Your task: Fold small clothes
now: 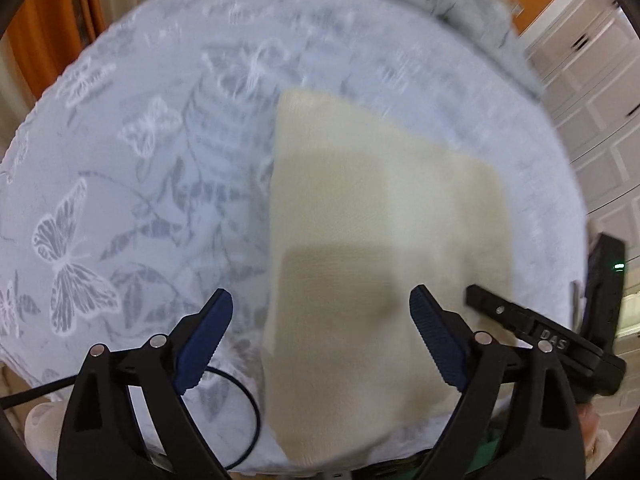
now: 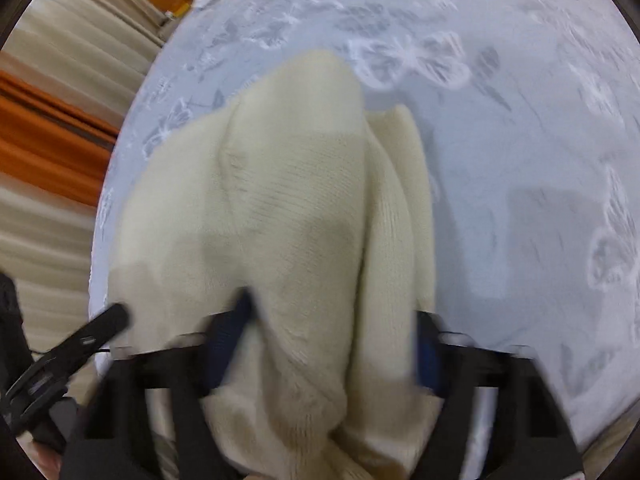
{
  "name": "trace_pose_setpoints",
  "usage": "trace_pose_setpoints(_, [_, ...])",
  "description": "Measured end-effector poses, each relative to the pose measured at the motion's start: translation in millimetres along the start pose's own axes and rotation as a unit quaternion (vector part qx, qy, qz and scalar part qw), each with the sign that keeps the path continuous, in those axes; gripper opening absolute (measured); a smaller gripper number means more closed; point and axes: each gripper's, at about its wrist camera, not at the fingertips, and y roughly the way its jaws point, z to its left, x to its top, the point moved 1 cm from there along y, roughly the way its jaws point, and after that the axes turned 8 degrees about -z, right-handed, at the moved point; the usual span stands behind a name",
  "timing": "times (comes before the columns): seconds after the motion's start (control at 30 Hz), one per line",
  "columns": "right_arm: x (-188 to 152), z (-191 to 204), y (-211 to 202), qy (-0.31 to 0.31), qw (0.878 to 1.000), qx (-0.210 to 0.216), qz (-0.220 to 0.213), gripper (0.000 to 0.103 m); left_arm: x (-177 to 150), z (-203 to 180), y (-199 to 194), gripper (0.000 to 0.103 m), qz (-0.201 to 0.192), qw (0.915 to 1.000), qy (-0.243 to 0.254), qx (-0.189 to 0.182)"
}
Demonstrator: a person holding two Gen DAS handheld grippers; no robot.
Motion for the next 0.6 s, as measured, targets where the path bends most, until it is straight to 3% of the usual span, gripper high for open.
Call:
trace_pose_setpoints(0.07, [8.8, 18.8, -23.2, -0.033, 0.999, 0.007, -0.027, 0.027, 1.5, -2.9, 6.7, 0.060, 0.012, 0.9996, -0.007, -0.025])
trace_pose_setpoints(0.17, [18.0, 41.1, -54.1, -0.081, 0.994, 0.018, -0.077, 0.026, 10.4, -19.8, -11.1, 0.048, -0.014, 0.9996, 0.026, -0.004])
trace_pose_setpoints(0.23, [16.9, 41.2, -42.4, -0.094, 0.993, 0.008, -0.071, 0.028, 16.8, -34.7, -21.6, 0.048, -0.042, 0.9964, 0.074, 0.005])
trace_pose_setpoints(0.27, [12.8, 36.2, -23.8, -0.104, 0.993, -0.014, -0.047, 0.031, 18.3, -40.6, -22.7, 0.049, -0.047, 0.9948, 0.090, 0.011])
trace_pose_setpoints(0.33, [4.4, 18.0, 10.9, -0.104, 0.994, -0.045, -0.005, 0.045, 21.8, -42.9, -11.9, 0.049, -0.039, 0.9933, 0.105, 0.027])
trace_pose_setpoints(0.47, [8.2, -5.0, 1.6, -0.028, 1.000, 0.008, -0.001, 0.052, 19.4, -33.2, -2.6, 0.056, -0.026, 0.9948, 0.091, 0.040])
trace_pose_setpoints(0.53, [13.9, -6.6, 3.7, -0.025, 1.000, 0.016, 0.010, 0.053, 19.6, -27.0, -7.1, 0.066, -0.027, 0.9955, 0.080, 0.042])
trace_pose_setpoints(0.6, [18.8, -7.9, 9.0, -0.017, 0.999, 0.020, 0.018, 0.061, 20.1, -18.6, -10.7, 0.071, -0.032, 0.9965, 0.066, 0.042])
